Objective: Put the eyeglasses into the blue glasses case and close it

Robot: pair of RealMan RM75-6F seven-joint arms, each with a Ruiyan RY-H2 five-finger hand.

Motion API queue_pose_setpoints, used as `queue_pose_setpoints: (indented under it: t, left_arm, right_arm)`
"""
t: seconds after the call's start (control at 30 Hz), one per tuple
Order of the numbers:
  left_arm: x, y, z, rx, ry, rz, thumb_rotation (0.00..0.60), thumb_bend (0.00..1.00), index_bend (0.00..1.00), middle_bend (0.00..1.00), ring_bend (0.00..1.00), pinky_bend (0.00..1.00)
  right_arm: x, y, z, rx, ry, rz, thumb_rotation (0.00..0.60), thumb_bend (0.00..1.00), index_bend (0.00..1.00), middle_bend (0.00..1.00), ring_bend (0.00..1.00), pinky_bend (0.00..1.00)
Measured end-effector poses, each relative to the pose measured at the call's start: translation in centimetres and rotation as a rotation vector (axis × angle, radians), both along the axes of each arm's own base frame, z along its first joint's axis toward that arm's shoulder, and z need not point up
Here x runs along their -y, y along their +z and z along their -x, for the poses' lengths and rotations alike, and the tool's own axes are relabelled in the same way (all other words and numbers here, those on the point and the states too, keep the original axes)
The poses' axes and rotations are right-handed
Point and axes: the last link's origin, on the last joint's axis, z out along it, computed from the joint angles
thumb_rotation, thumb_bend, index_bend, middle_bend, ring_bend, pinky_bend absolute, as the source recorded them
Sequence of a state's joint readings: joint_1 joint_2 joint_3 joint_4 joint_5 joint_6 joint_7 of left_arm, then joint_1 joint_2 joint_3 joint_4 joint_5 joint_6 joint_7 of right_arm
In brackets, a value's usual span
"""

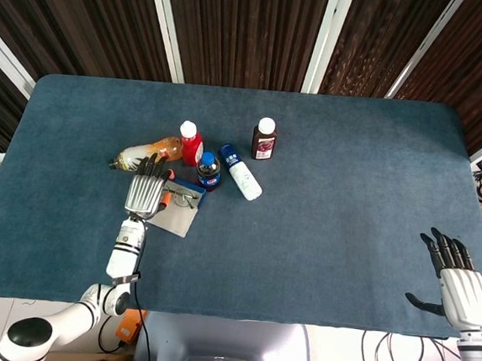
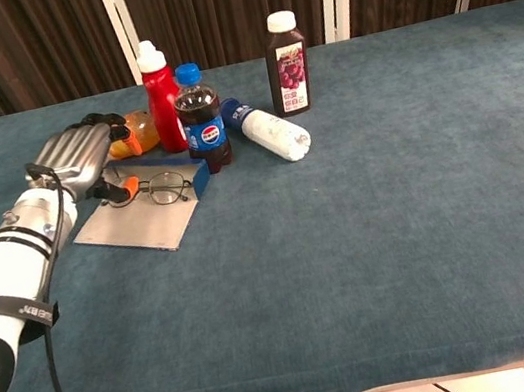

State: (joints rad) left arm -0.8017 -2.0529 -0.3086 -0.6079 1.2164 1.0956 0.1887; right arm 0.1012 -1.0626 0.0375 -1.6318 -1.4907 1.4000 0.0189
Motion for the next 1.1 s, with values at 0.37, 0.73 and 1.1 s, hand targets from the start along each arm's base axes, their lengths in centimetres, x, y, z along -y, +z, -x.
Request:
queue_pose_setpoints:
  t: [0.37,0.73,1.1]
  left_arm:
    - [5.3,2.3,2.9,0.029,-0.021,0.079,0.6,0.36,0.36,0.09,0.03,0.13]
    - [9.3,2.9,4.5,-0.051,-0.015,0.171,0.6,0.29,0.3,0.07,0.02,0.14]
    - [8.4,1.7,3.4,-0.031,0.021,0.21,0.6,0.28,0.32,0.07,0.02,0.14]
  right_arm:
    - [-0.2,-0.3,-0.2,-0.005,0.009,-0.012,0.6,0.08,0.0,0.0,0.0,0.0]
    - [-0.3,-0.6,-0.5,-0.002,0.028,-0.027,0.6,0.08,0.0,0.0,0.0,0.0]
    - [-0.4,-0.6,-0.5,-0.003,0.03,-0.031,0.6,0.08,0.0,0.0,0.0,0.0]
